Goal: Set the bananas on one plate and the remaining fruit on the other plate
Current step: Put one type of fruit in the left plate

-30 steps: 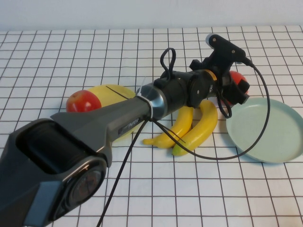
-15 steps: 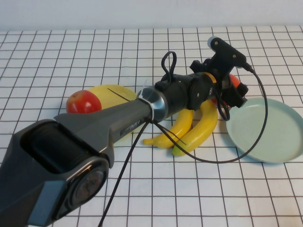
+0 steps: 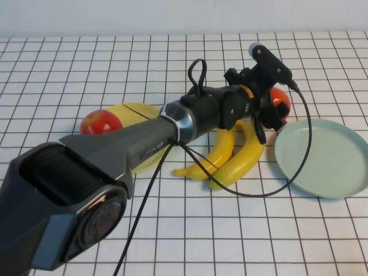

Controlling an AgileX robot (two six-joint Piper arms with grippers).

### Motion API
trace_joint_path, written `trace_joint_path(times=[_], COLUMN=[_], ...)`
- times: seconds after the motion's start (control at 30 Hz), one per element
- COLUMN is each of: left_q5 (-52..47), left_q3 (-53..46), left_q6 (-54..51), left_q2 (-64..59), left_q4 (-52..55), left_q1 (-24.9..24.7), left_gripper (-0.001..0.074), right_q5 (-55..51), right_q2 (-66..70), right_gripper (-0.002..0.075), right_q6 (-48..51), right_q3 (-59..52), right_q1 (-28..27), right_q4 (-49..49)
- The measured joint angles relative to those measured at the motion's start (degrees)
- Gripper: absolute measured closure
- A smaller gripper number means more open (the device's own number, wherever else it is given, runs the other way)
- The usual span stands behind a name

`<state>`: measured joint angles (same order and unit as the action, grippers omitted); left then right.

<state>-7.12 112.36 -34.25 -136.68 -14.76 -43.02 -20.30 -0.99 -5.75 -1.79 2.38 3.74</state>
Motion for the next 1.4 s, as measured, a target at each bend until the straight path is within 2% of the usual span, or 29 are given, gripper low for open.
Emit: trace_joint_path(times=[0.47, 0.57, 0.7, 0.97, 1.27, 1.4], left_q5=[0.2, -0.1, -0.6, -0.7, -4.0, -9.3], left_q3=[0.2, 0.4, 0.4, 0.5, 0.3, 0.2], left_q6=[10.9, 11.4, 11.7, 12.1, 17.3, 22.4], left_q2=[-1.2, -1.2, -1.2, -1.2, 2.2, 8.0], left_q4=[0.3, 0.3, 0.3, 1.2, 11.0, 19.8], left_q1=[0.5, 0.6, 0.6, 0.6, 1.5, 2.0], left_gripper=[0.0140, 0.0144, 0.0201, 0.0201, 0.0201, 0.0201], right_q5=[0.0, 0.0, 0.0, 0.0, 0.0, 0.0], right_q2=[0.0, 0.0, 0.0, 0.0, 0.0, 0.0], right_gripper=[0.0741, 0.0741, 0.0741, 0.0741, 0.0741, 0.0741], right_q6=[0.0, 0.0, 0.0, 0.0, 0.0, 0.0], right_q3=[0.0, 0.0, 0.0, 0.0, 0.0, 0.0], right_q1=[0.0, 0.0, 0.0, 0.0, 0.0, 0.0], right_q4=[0.0, 0.0, 0.0, 0.0, 0.0, 0.0])
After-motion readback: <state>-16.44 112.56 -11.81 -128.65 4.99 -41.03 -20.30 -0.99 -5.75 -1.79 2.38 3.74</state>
